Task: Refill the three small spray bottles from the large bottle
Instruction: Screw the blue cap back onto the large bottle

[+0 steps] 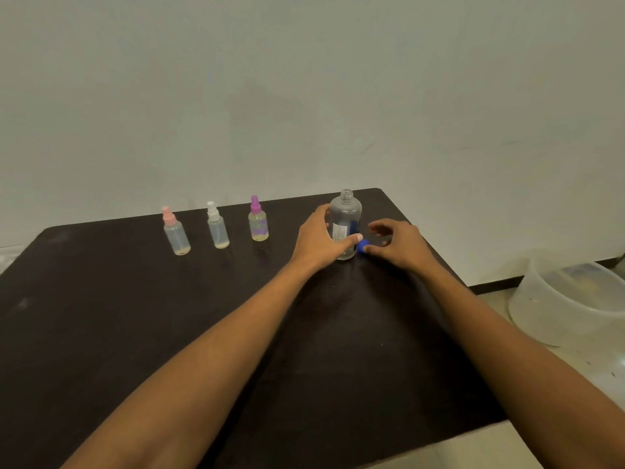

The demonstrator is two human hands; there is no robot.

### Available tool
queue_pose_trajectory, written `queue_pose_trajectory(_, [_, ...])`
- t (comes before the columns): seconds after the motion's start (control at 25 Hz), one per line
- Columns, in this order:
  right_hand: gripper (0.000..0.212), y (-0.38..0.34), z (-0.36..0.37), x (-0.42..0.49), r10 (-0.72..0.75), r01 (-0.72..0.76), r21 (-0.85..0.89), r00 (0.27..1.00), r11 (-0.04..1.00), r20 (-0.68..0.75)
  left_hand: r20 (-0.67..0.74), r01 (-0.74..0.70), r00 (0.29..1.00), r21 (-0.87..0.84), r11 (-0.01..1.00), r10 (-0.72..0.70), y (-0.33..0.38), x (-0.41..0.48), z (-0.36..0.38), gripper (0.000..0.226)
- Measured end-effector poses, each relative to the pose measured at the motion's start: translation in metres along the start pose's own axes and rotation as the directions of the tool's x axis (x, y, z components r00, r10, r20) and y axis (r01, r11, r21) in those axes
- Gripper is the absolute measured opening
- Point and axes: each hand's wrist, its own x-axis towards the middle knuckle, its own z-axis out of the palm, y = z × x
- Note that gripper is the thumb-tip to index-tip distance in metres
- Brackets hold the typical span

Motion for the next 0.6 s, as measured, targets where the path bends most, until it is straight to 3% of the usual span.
queue_pose_trajectory(0.32, [0.039,0.003,0.02,0.011,-0.066,0.066,-0.059,0.998,0.996,0.002,-0.078,0.022,0.997,-0.013,1.0,-0.023,-0.003,0.009,0.013,0.072])
queue_pose_trajectory(0.6, [0.034,-0.024,-0.002,0.002,-0.08,0.088,0.071,0.991,0.994,-0.104,-0.103,0.004,0.995,-0.022,1.0,-0.007,0.008,-0.007,-0.013,0.077])
